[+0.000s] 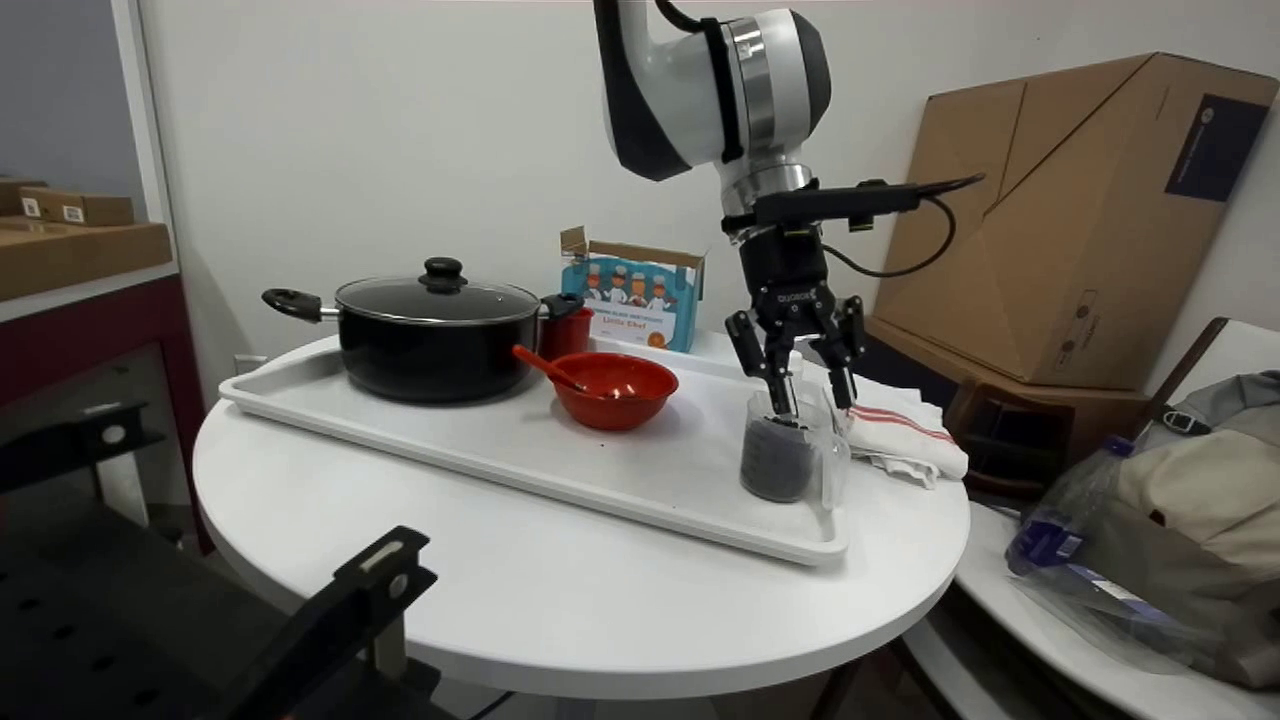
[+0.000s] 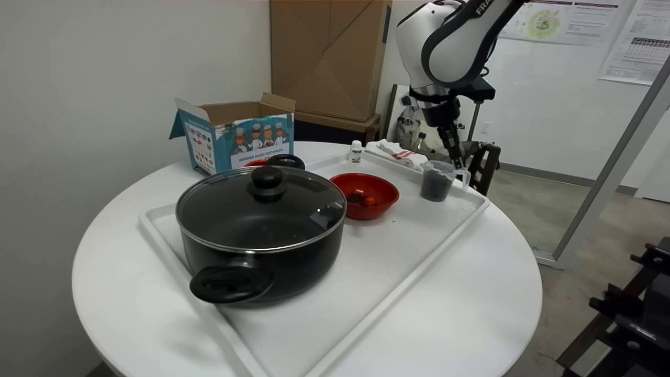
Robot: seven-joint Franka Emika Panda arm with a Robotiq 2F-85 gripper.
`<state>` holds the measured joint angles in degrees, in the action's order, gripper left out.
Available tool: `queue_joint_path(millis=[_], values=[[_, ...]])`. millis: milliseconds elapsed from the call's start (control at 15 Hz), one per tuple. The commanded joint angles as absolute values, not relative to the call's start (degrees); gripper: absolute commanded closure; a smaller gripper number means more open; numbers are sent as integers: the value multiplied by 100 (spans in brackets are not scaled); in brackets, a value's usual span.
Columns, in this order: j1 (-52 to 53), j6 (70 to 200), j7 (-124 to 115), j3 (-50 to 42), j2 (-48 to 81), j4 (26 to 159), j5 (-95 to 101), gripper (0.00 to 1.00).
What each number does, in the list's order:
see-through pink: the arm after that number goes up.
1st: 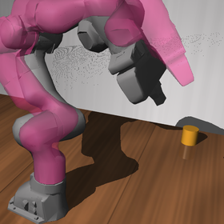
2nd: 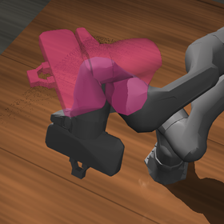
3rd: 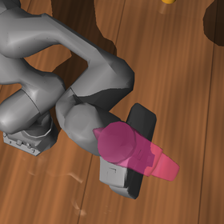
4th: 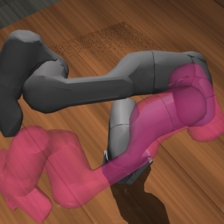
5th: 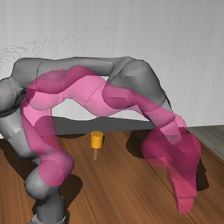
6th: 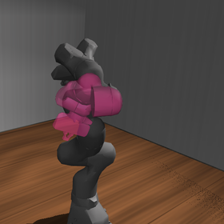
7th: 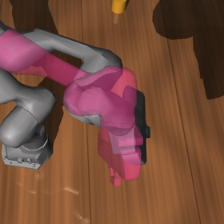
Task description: Pour some contents of the jug into the bowl
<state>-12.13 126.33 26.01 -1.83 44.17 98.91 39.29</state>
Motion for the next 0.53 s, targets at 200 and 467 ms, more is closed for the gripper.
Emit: queue_joint_path(millis=[200, 467], values=[[-1108, 12837, 2731, -208, 3930, 10288, 3764, 0], [-989, 12835, 2355, -121, 3285, 10831, 3450, 0]])
